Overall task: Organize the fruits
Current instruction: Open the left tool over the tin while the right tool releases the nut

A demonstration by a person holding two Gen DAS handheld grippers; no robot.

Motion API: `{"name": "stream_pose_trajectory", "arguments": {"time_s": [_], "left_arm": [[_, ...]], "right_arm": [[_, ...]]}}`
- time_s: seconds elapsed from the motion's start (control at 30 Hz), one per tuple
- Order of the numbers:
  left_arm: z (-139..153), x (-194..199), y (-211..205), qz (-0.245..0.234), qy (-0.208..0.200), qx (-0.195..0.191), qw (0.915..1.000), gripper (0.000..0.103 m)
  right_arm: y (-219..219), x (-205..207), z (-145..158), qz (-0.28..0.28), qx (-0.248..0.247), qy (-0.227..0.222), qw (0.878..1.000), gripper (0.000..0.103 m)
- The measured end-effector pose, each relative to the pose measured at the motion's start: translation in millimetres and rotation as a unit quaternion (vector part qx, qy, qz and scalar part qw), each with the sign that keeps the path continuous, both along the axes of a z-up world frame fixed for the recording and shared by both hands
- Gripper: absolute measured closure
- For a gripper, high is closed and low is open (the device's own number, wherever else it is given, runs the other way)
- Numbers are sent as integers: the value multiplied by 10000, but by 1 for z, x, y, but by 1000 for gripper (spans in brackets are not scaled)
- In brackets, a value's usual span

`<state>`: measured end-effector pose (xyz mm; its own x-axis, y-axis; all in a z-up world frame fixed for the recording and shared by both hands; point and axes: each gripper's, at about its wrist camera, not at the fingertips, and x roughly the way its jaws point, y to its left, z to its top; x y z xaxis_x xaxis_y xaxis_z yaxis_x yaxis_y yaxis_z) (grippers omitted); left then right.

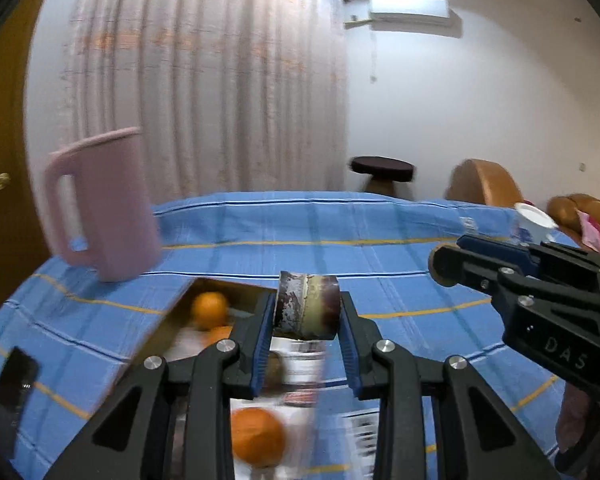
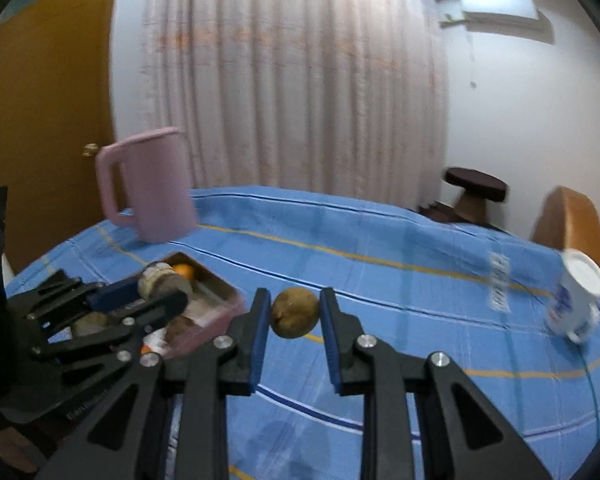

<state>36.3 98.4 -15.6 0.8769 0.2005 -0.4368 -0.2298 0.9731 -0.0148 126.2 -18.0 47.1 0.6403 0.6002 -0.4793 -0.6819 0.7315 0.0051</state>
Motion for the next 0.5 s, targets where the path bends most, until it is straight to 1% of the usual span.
{"name": "stream_pose_trajectory", "arguments": {"time_s": [0.13, 0.23, 0.5], "left_arm": [[-2, -11, 35, 349, 88, -42, 9993, 70], [-6, -18, 56, 550, 131, -85, 9984, 70], [-26, -25, 95, 784, 381, -265, 9958, 70]], "right_arm": [[43, -12, 0, 395, -55, -26, 9992, 75], [67, -20, -4, 611, -112, -14, 9981, 75], [107, -24, -28, 910, -299, 185, 9952, 75]]}}
